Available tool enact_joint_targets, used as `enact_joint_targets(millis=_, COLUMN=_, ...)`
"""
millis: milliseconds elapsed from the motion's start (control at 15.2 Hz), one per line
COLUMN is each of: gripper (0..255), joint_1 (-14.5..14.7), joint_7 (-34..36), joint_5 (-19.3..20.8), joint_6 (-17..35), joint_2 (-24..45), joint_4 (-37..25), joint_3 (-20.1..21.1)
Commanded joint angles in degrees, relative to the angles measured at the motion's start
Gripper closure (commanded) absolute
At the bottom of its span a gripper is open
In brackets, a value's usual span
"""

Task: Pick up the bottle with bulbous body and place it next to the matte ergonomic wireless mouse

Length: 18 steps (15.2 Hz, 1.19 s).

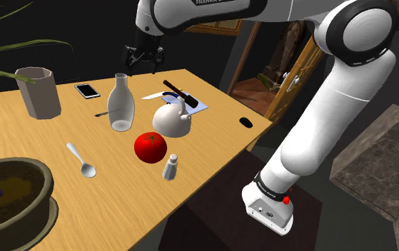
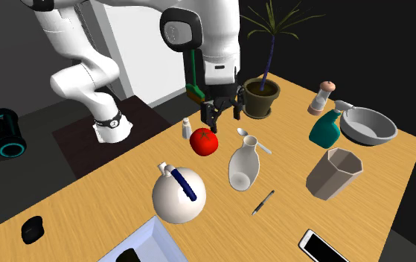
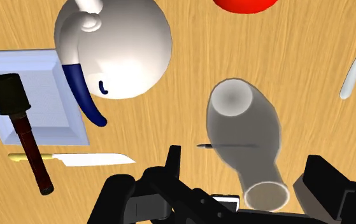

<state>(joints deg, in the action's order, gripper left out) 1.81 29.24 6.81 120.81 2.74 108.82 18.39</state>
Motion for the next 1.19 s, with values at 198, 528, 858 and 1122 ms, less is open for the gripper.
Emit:
enact_joint_targets(millis=198, gripper=0, joint_1=2.59, joint_7=4.81, joint_5=6.15, joint_6=0.06, joint_2=12.3, joint_4=-11.3, joint_3=0.46)
enact_joint_targets(millis=528, gripper=0, joint_1=3.1, joint_7=5.64, joint_5=7.44, joint_6=2.32, joint_2=15.09, joint_4=-11.65, joint_3=-0.01)
enact_joint_targets(millis=858, gripper=0, joint_1=3.16, joint_7=6.06, joint_5=8.12, joint_6=4.39, joint_2=16.49, joint_4=-10.89, joint_3=-0.32)
enact_joint_targets(millis=1122, gripper=0, joint_1=3.16, joint_7=6.06, joint_5=8.12, joint_6=4.39, joint_2=16.49, joint_4=-10.9, joint_3=-0.32)
